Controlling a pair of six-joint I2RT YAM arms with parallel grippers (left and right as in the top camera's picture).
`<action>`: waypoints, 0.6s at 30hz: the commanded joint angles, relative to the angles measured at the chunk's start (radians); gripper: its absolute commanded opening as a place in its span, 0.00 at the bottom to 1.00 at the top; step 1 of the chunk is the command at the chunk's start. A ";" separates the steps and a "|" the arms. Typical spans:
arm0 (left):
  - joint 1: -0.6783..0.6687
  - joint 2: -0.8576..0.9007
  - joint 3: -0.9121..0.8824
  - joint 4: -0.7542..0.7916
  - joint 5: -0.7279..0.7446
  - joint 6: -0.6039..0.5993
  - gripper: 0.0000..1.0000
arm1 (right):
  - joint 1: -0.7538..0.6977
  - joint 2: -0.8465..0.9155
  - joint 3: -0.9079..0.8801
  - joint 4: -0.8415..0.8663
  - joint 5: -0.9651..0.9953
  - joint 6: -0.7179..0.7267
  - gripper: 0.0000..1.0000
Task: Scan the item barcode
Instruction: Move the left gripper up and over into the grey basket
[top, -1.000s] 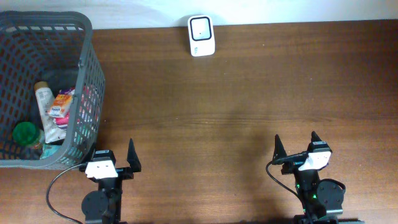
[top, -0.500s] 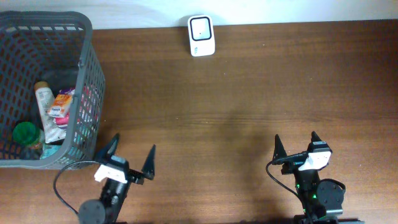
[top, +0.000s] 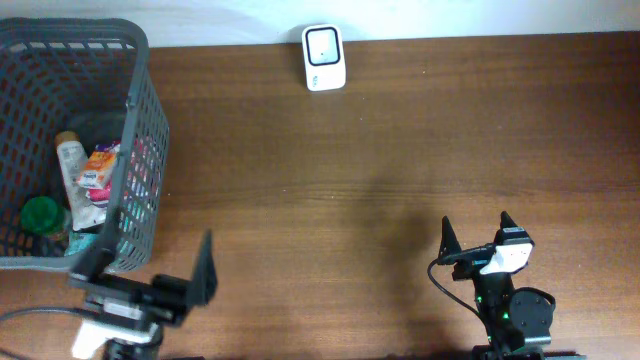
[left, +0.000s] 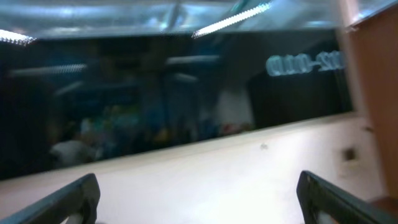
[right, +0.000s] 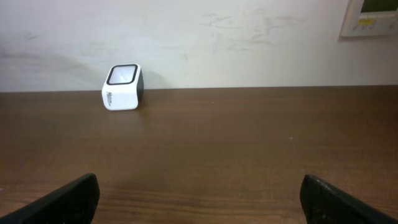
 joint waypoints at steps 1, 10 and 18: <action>-0.003 0.187 0.243 -0.249 0.060 0.070 0.99 | -0.007 -0.006 -0.009 -0.001 0.002 0.008 0.99; -0.003 0.601 0.830 -0.721 -0.203 0.045 0.99 | -0.007 -0.006 -0.009 -0.001 0.002 0.008 0.99; 0.050 1.138 1.545 -1.336 -0.352 -0.118 0.99 | -0.007 -0.006 -0.009 -0.001 0.002 0.008 0.99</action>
